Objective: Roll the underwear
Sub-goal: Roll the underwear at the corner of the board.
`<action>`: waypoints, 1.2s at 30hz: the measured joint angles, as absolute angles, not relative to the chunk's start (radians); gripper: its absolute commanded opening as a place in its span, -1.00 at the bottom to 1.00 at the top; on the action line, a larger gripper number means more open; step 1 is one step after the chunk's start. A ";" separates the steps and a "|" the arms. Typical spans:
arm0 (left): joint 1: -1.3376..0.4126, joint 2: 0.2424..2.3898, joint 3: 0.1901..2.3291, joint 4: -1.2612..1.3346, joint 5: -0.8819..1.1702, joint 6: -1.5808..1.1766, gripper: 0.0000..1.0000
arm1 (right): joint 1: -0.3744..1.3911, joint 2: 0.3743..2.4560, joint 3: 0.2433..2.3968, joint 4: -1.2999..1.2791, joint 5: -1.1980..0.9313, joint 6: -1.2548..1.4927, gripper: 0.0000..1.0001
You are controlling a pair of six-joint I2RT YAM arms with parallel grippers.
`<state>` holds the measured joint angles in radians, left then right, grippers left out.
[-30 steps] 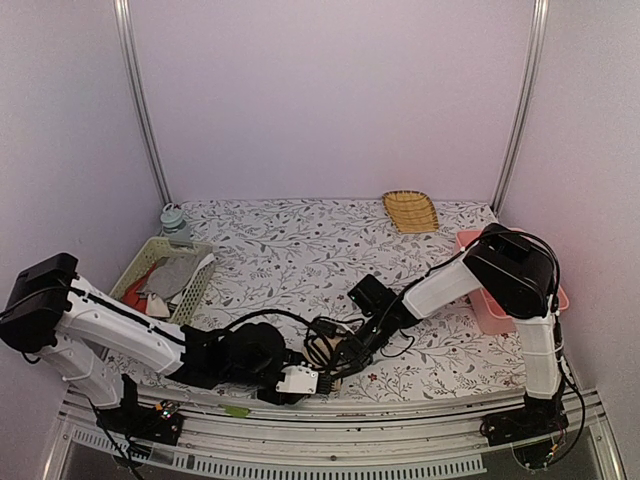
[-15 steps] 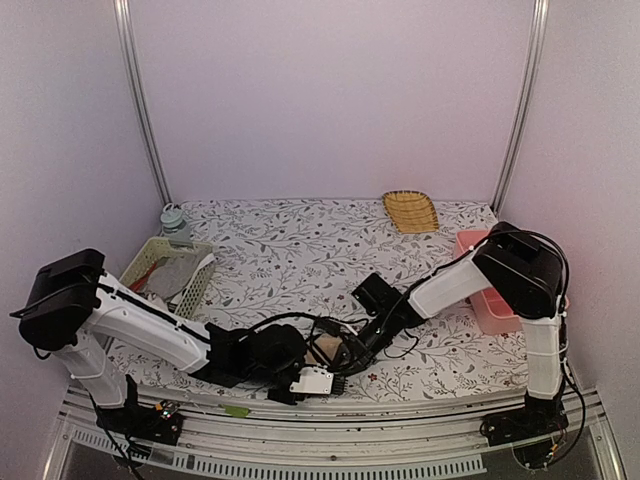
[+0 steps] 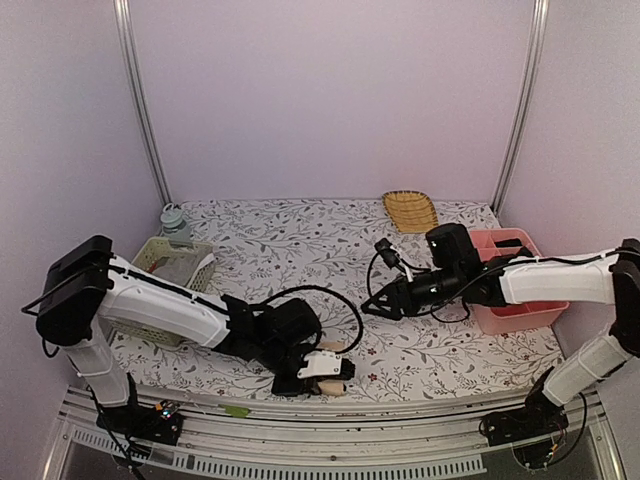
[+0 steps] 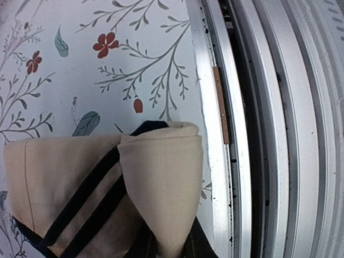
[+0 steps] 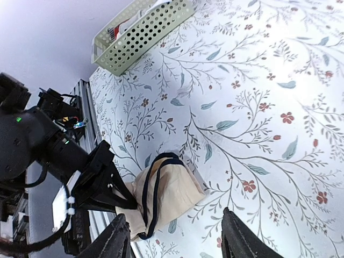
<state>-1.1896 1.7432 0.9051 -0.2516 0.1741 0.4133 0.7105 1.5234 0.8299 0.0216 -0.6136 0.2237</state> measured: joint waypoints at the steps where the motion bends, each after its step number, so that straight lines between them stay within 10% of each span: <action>1: -1.169 1.757 0.925 -0.277 0.214 0.408 -1.00 | 0.719 1.471 0.799 0.023 -0.585 0.219 0.20; 15: -0.976 2.033 1.238 -0.653 0.669 0.399 -1.00 | 1.042 1.156 0.577 -0.027 -0.220 0.141 0.15; 36: -0.919 2.129 1.318 -0.782 0.807 0.430 -0.99 | 1.219 1.710 0.888 -0.012 -0.138 -0.217 0.01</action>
<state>-0.9192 2.1288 1.3182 -0.7822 0.8070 0.4301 1.2186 1.7100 0.8883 -0.0120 -0.1379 -0.2173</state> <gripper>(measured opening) 0.113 0.553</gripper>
